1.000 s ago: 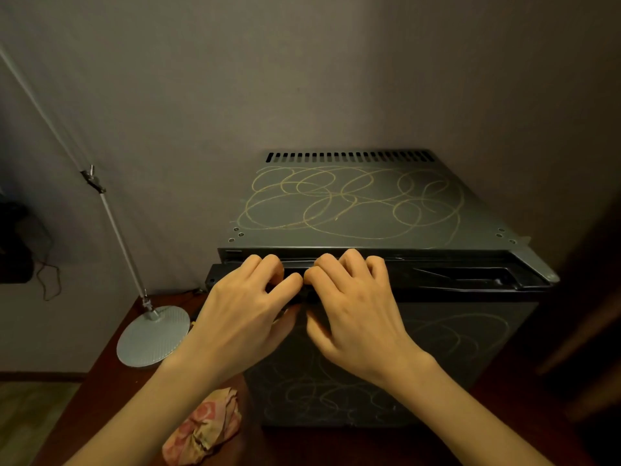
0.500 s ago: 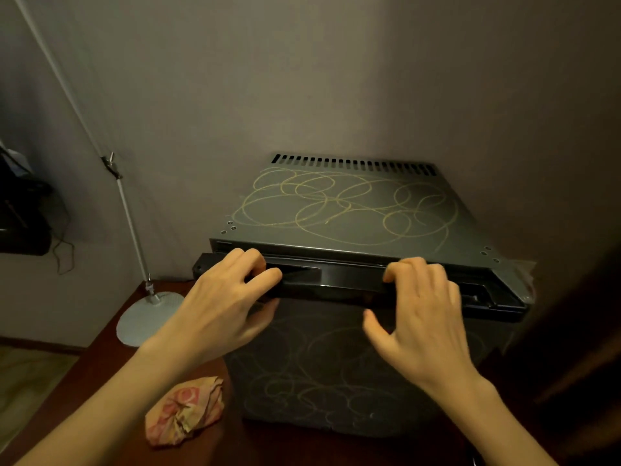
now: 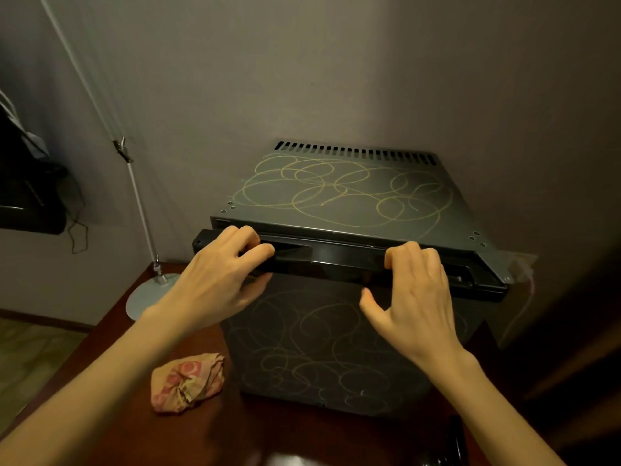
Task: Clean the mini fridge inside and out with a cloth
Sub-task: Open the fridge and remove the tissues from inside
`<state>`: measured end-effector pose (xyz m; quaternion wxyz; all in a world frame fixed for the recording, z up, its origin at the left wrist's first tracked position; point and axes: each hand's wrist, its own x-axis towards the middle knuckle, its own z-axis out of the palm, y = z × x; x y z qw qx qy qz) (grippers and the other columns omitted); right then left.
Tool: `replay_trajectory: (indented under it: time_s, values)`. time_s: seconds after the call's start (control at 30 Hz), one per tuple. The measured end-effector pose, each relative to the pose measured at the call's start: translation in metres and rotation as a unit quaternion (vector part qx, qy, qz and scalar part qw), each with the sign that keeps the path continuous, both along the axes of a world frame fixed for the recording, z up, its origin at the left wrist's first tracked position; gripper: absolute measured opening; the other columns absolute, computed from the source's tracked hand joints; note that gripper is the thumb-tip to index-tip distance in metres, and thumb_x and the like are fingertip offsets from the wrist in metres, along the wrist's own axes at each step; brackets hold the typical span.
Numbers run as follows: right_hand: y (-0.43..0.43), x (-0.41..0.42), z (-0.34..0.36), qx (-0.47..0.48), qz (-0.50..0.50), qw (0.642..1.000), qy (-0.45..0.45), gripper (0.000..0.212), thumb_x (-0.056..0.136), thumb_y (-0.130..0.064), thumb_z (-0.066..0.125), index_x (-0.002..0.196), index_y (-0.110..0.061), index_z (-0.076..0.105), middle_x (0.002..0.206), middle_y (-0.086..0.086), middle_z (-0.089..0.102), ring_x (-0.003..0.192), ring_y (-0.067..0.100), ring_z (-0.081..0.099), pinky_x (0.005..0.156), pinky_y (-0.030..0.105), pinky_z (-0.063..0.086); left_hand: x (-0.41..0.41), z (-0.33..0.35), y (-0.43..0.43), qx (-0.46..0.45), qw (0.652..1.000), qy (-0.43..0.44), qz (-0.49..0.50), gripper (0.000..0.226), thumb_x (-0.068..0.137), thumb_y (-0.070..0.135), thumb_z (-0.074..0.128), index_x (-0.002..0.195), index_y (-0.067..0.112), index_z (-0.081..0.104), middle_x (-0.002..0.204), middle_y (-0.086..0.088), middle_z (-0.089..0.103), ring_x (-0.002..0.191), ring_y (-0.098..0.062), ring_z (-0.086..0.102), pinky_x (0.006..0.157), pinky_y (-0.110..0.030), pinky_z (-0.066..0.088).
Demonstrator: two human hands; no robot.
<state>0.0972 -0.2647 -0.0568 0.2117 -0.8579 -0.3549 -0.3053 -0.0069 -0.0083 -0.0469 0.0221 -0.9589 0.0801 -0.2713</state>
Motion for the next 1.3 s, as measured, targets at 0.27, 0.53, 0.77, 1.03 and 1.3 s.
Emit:
replay_trajectory:
  time_s: [0.27, 0.53, 0.77, 1.03, 1.3]
  values:
    - [-0.002, 0.001, 0.001, -0.017, 0.001, 1.000, -0.010, 0.036, 0.070, -0.028, 0.072, 0.089, -0.013, 0.046, 0.084, 0.000, 0.040, 0.076, 0.017, 0.036, 0.064, 0.029, 0.031, -0.003, 0.000, -0.004, 0.002, 1.000, -0.010, 0.014, 0.036, 0.080, 0.018, 0.074, 0.111, 0.006, 0.061, 0.101, -0.013, 0.056, 0.083, -0.024, 0.052, 0.059, -0.037, 0.051]
    - [-0.004, -0.004, 0.004, -0.025, 0.007, 1.000, -0.014, 0.038, 0.066, -0.028, 0.072, 0.088, -0.013, 0.046, 0.084, 0.002, 0.043, 0.075, 0.017, 0.037, 0.063, 0.028, 0.032, -0.017, 0.001, -0.013, -0.001, 1.000, -0.017, 0.022, 0.032, 0.084, 0.030, 0.064, 0.109, 0.010, 0.061, 0.099, -0.009, 0.056, 0.083, -0.019, 0.052, 0.063, -0.027, 0.045]
    - [-0.023, -0.019, 0.004, -0.033, 0.057, 0.998, -0.018, 0.039, 0.065, -0.031, 0.071, 0.090, -0.016, 0.045, 0.087, -0.004, 0.038, 0.079, 0.015, 0.036, 0.066, 0.028, 0.030, -0.064, -0.009, -0.042, -0.011, 0.998, -0.038, 0.046, 0.035, 0.086, 0.036, 0.053, 0.106, 0.009, 0.062, 0.099, -0.009, 0.060, 0.083, -0.020, 0.056, 0.065, -0.029, 0.052]
    - [-0.049, -0.042, 0.004, -0.065, 0.057, 0.995, -0.042, 0.048, 0.068, -0.035, 0.073, 0.106, -0.012, 0.055, 0.105, 0.004, 0.054, 0.097, 0.025, 0.048, 0.078, 0.038, 0.043, -0.104, -0.004, -0.073, 0.000, 0.993, -0.049, 0.109, 0.041, 0.088, 0.045, 0.049, 0.109, 0.013, 0.064, 0.103, -0.006, 0.059, 0.090, -0.019, 0.053, 0.070, -0.031, 0.048]
    - [-0.074, -0.084, -0.003, -0.082, 0.104, 0.991, -0.030, 0.060, 0.069, -0.036, 0.073, 0.121, -0.016, 0.053, 0.123, 0.007, 0.051, 0.115, 0.029, 0.045, 0.085, 0.040, 0.045, -0.151, -0.009, -0.122, 0.002, 0.985, -0.045, 0.169, 0.049, 0.089, 0.048, 0.047, 0.122, 0.016, 0.062, 0.113, -0.004, 0.059, 0.102, -0.020, 0.053, 0.082, -0.033, 0.046]
